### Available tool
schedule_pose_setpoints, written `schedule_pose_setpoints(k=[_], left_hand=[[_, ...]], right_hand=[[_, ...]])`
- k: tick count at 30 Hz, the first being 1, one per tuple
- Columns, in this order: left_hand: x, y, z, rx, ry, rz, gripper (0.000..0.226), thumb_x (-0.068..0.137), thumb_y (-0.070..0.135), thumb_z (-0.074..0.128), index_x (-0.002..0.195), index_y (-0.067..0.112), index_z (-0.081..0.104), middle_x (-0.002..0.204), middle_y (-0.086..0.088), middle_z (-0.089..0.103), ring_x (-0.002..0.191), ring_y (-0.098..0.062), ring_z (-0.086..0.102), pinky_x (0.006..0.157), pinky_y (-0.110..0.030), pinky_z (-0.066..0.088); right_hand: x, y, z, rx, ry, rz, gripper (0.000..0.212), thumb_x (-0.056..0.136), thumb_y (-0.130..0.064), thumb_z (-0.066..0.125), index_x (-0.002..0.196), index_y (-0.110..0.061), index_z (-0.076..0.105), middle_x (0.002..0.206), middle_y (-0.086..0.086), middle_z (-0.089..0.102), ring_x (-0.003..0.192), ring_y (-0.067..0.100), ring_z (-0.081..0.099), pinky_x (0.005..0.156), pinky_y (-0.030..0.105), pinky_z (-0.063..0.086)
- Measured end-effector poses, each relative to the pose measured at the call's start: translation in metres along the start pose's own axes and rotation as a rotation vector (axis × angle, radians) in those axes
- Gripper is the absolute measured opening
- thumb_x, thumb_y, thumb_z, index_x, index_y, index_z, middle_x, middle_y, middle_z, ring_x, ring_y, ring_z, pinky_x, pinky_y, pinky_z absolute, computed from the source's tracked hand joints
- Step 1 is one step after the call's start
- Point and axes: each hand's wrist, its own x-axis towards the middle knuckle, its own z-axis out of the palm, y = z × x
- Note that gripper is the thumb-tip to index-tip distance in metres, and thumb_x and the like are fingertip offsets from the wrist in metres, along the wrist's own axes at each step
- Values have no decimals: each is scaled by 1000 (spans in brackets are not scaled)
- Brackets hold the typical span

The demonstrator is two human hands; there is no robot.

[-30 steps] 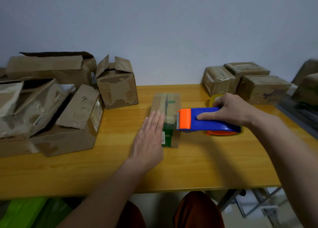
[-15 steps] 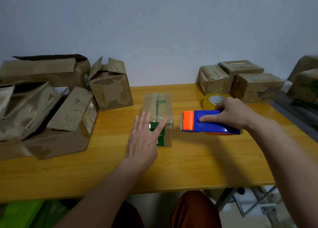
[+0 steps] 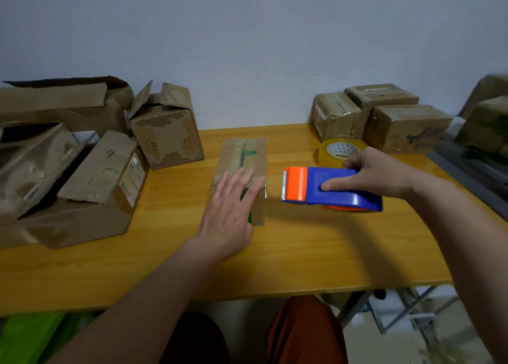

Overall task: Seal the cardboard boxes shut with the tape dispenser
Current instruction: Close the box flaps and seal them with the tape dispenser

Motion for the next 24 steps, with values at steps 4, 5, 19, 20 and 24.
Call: schedule_pose_setpoints(k=[4, 5, 19, 20, 24], left_hand=[[1, -1, -1, -6, 10, 0, 92, 77, 26, 61, 153, 27, 8, 160, -5, 14, 148, -21, 6, 120, -39, -7], [0, -1, -1, -16, 11, 3, 91, 77, 26, 61, 153, 27, 10, 159, -5, 16, 148, -20, 7, 120, -38, -6], [7, 4, -4, -5, 28, -79, 85, 81, 31, 58, 152, 23, 11, 159, 3, 17, 145, -15, 13, 118, -34, 0], [7, 3, -4, -12, 28, -89, 85, 81, 32, 58, 152, 24, 12, 159, 3, 17, 144, -15, 14, 118, -34, 2], [6, -1, -4, -71, 44, -94, 84, 81, 37, 59, 151, 24, 14, 157, 5, 21, 142, -14, 17, 116, -32, 0]], right_hand=[[0, -4, -4, -26, -37, 5, 44, 62, -57, 77, 70, -18, 59, 60, -4, 58, 57, 9, 54, 54, 21, 34], [0, -5, -4, -43, -53, 16, 43, 64, -57, 77, 71, -19, 58, 60, -4, 58, 56, 8, 54, 53, 21, 34], [21, -58, 44, -724, 309, 22, 56, 72, -64, 67, 64, -17, 38, 64, -2, 42, 69, 21, 50, 55, 31, 37], [22, -59, 49, -776, 356, 9, 51, 75, -60, 66, 68, -16, 43, 66, -2, 45, 72, 23, 53, 57, 31, 37], [17, -35, 59, -903, 377, 106, 27, 87, -45, 60, 94, -19, 63, 93, 2, 67, 89, 24, 63, 60, 28, 35]])
